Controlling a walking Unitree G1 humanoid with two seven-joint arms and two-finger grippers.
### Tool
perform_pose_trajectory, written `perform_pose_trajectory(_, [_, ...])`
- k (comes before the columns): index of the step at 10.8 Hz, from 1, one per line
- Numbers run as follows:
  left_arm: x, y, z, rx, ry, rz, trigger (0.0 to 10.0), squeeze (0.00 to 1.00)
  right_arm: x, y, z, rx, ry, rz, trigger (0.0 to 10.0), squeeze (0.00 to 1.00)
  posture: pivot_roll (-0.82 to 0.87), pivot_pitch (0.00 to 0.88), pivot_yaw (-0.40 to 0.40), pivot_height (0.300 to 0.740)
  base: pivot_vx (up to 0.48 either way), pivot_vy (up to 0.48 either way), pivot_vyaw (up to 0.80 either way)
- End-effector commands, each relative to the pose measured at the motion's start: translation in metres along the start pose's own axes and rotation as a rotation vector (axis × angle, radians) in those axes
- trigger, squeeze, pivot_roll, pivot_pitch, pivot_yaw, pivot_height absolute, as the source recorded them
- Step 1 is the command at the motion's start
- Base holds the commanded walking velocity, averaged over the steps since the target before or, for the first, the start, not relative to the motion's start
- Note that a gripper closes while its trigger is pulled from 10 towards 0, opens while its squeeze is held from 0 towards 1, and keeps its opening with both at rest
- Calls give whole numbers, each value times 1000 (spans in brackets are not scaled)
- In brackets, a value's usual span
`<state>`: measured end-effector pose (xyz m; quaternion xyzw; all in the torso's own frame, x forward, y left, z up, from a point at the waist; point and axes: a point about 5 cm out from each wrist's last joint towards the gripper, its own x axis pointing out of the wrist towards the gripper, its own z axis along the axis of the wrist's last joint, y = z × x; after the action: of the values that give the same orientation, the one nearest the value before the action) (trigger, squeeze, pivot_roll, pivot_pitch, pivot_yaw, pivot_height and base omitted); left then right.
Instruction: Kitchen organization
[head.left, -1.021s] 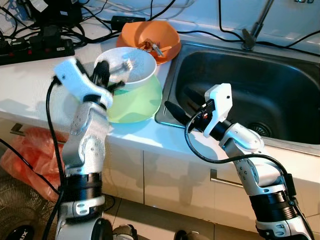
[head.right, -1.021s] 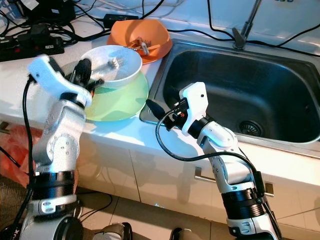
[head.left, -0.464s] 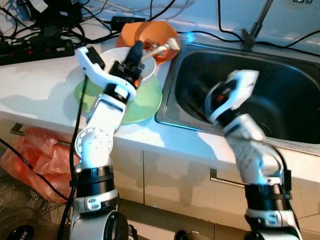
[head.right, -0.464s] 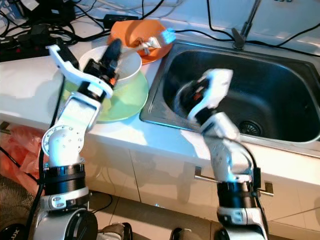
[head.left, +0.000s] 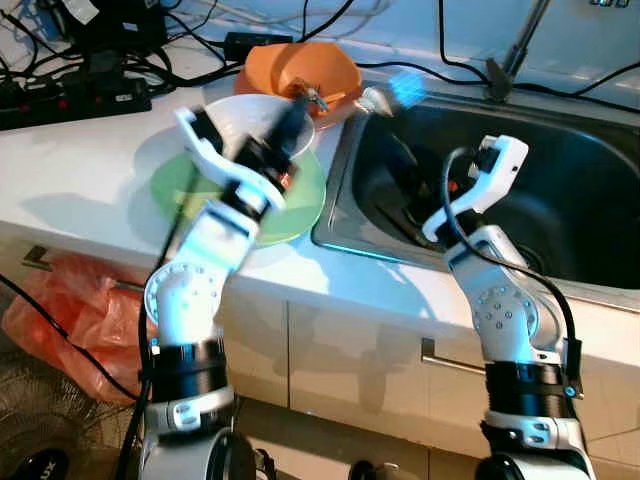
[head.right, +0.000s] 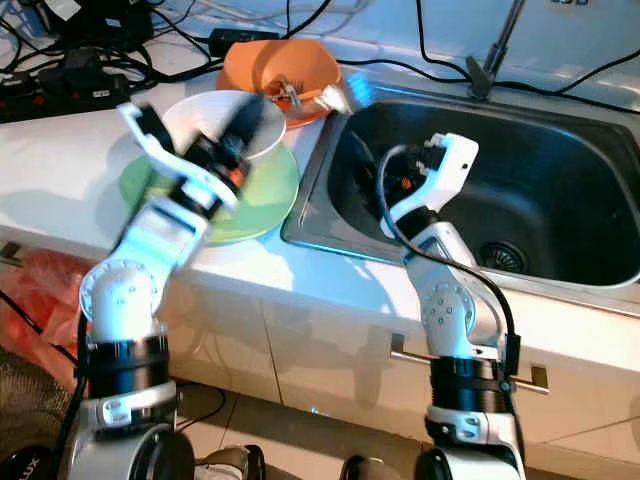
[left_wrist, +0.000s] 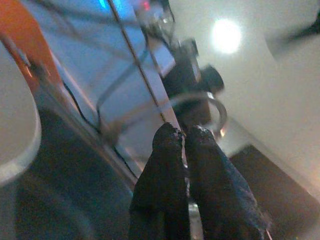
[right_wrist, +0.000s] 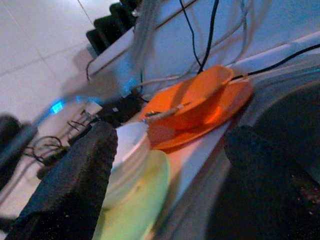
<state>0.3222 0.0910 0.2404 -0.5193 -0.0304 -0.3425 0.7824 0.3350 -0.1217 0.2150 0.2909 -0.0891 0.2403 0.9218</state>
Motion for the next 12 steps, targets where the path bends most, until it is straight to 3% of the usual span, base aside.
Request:
perform_pose_trajectory(1, [1, -7, -10, -31, 53, -58, 0, 0, 1, -2, 2, 32, -4, -10, 10000, 0, 88, 114, -27, 740, 0, 0, 0])
perform_pose_trajectory(5, [-8, 2, -14, -38, 85, -32, 0, 0, 1, -5, 13, 95, -59, -6, 10000, 0, 88, 112, -32, 740, 0, 0, 0])
perform_pose_trajectory(7, [-7, 14, 3, -32, -10, 43, 0, 0, -3, -10, 15, 83, -48, -8, 10000, 0, 88, 112, -32, 740, 0, 0, 0])
perform_pose_trajectory(9, [-9, 20, 9, -34, -22, 64, 0, 0, -8, -15, 19, 98, -56, -11, 10000, 0, 85, 109, -28, 740, 0, 0, 0])
perform_pose_trajectory(12, [-8, 16, 2, -37, 18, 37, 0, 0, -10, -13, 23, 132, -63, 22, 10000, 0, 86, 112, -26, 740, 0, 0, 0])
